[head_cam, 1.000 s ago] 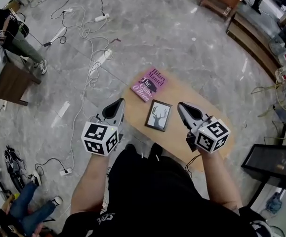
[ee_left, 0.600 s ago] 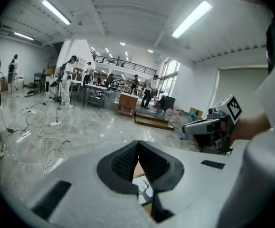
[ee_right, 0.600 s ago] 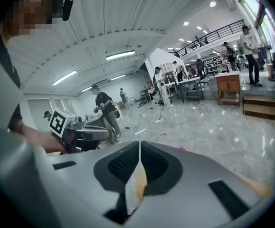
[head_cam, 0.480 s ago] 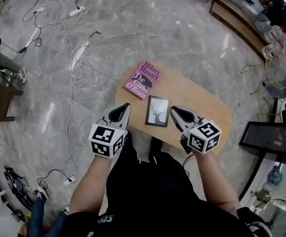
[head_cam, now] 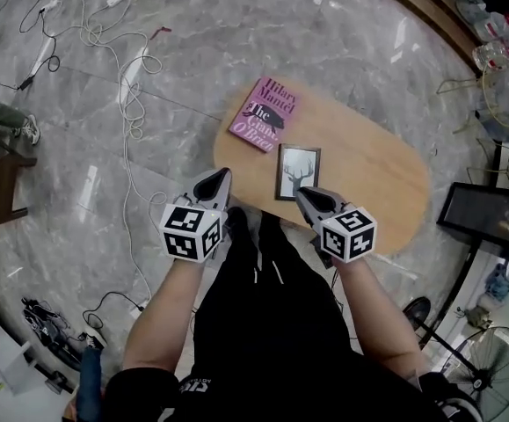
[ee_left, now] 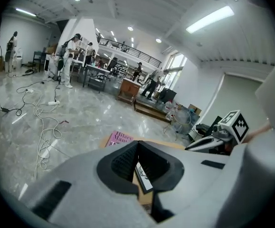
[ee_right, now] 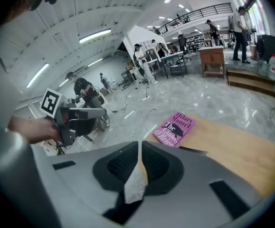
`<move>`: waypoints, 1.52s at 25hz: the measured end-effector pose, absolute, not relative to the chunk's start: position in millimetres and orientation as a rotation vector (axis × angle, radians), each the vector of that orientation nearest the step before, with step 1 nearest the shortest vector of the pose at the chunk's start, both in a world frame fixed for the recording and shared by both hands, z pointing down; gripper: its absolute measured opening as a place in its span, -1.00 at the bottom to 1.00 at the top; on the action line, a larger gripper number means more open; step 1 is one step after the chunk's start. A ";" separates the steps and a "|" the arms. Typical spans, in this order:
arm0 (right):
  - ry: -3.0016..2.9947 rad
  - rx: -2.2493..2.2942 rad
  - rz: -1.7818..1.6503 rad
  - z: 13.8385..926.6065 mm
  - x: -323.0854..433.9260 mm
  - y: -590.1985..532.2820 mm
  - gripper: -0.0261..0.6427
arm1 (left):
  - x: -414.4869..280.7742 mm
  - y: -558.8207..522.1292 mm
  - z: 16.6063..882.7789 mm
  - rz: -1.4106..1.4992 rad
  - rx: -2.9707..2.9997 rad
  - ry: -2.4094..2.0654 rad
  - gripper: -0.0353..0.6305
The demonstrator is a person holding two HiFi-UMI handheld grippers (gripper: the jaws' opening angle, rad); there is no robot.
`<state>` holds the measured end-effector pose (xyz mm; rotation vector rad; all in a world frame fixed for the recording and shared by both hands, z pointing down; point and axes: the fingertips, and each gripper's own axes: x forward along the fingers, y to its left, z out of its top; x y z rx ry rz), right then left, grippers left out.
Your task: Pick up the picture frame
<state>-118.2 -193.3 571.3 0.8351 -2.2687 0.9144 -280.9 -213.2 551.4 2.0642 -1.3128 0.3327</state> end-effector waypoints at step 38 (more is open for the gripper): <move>-1.729 1.011 1.083 896.5 -102.2 -178.8 -0.43 | -275.3 -205.8 758.1 0.535 1.981 -1.174 -0.87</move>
